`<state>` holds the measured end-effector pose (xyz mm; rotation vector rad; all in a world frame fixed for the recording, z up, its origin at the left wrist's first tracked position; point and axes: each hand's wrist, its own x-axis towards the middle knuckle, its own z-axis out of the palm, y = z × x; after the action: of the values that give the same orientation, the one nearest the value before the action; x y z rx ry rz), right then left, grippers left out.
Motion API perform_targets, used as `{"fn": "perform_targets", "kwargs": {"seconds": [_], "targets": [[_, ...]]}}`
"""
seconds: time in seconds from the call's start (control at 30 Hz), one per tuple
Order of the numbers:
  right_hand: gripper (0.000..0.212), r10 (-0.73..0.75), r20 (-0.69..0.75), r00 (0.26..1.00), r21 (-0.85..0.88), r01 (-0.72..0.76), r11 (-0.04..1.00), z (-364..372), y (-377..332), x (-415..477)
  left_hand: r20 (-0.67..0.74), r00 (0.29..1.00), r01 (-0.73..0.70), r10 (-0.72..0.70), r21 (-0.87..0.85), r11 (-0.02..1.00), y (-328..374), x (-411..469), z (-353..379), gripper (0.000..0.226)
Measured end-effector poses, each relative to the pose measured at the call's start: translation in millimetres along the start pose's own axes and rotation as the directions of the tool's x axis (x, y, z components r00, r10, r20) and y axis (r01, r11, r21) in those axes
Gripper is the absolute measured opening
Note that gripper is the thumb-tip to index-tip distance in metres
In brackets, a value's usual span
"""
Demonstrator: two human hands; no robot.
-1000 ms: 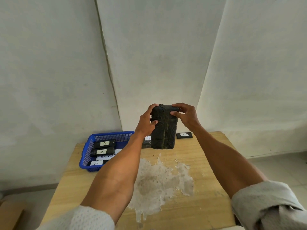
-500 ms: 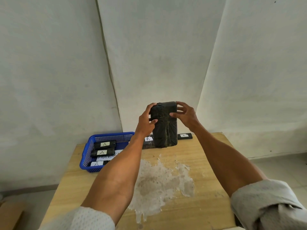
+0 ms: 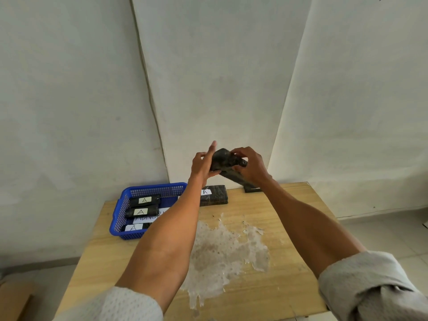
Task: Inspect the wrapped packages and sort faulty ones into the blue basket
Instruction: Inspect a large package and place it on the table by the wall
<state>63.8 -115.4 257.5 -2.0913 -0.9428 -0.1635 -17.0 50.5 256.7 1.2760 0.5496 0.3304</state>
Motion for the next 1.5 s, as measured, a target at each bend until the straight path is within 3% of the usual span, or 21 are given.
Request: {"fn": "perform_targets", "kwargs": {"seconds": [0.07, 0.23, 0.33, 0.47, 0.57, 0.63, 0.77, 0.93, 1.03, 1.17, 1.23, 1.3, 1.4, 1.5], "targets": [[0.049, -0.029, 0.035, 0.999, -0.027, 0.029, 0.999, 3, -2, 0, -0.039, 0.998, 0.045, -0.046, -0.027, 0.999, 5, 3, 4, 0.088], [0.049, -0.058, 0.043, 0.997, -0.062, 0.061, 0.996, 5, -3, 0, -0.099, 0.993, 0.050, -0.061, -0.111, 0.993, 4, 5, 2, 0.066], [0.053, 0.005, 0.036, 0.999, -0.134, 0.000, 0.991, 4, 4, 1, -0.080, 0.996, 0.023, -0.040, -0.200, 0.979, 3, 0, -3, 0.060], [0.082, 0.044, -0.034, 0.998, -0.291, -0.052, 0.955, -1, 26, -1, -0.030, 1.000, -0.008, -0.002, -0.305, 0.952, 3, -4, -11, 0.055], [0.083, 0.163, -0.094, 0.982, -0.342, -0.185, 0.921, -7, 33, -3, -0.018, 1.000, -0.021, 0.016, -0.356, 0.934, 8, -7, -16, 0.053], [0.087, 0.280, -0.146, 0.949, -0.261, -0.310, 0.914, -10, 35, -4, -0.025, 1.000, -0.025, 0.017, -0.398, 0.917, 7, -5, -19, 0.054], [0.098, 0.482, -0.143, 0.865, 0.122, -0.468, 0.876, -23, 33, -4, -0.037, 0.999, -0.030, 0.016, -0.438, 0.899, 3, -1, -27, 0.054], [0.116, 0.584, -0.078, 0.808, 0.271, -0.546, 0.793, -21, 38, -2, -0.007, 0.999, 0.038, -0.043, -0.366, 0.930, -4, 4, -33, 0.060], [0.120, 0.613, -0.075, 0.786, 0.340, -0.558, 0.757, -14, 43, -2, -0.010, 0.997, 0.075, -0.080, -0.235, 0.969, -9, 8, -38, 0.061], [0.124, 0.724, -0.050, 0.688, 0.602, -0.558, 0.572, -9, 50, 4, -0.030, 0.991, 0.127, -0.131, -0.103, 0.987, -16, 13, -46, 0.070], [0.118, 0.753, -0.010, 0.658, 0.694, -0.538, 0.479, -6, 49, 9, 0.000, 0.990, 0.139, -0.140, -0.121, 0.983, -16, 11, -46, 0.080], [0.095, 0.735, 0.049, 0.676, 0.767, -0.496, 0.406, -2, 44, 11, 0.046, 0.986, 0.164, -0.159, -0.144, 0.976, -16, 8, -43, 0.084], [0.079, 0.676, 0.122, 0.726, 0.781, -0.491, 0.387, 9, 34, 12, 0.106, 0.979, 0.184, -0.172, -0.117, 0.976, -14, 4, -35, 0.070], [0.073, 0.659, 0.159, 0.735, 0.780, -0.503, 0.372, 13, 30, 12, 0.046, 0.985, 0.168, -0.165, -0.056, 0.984, -12, 4, -30, 0.049]]}}
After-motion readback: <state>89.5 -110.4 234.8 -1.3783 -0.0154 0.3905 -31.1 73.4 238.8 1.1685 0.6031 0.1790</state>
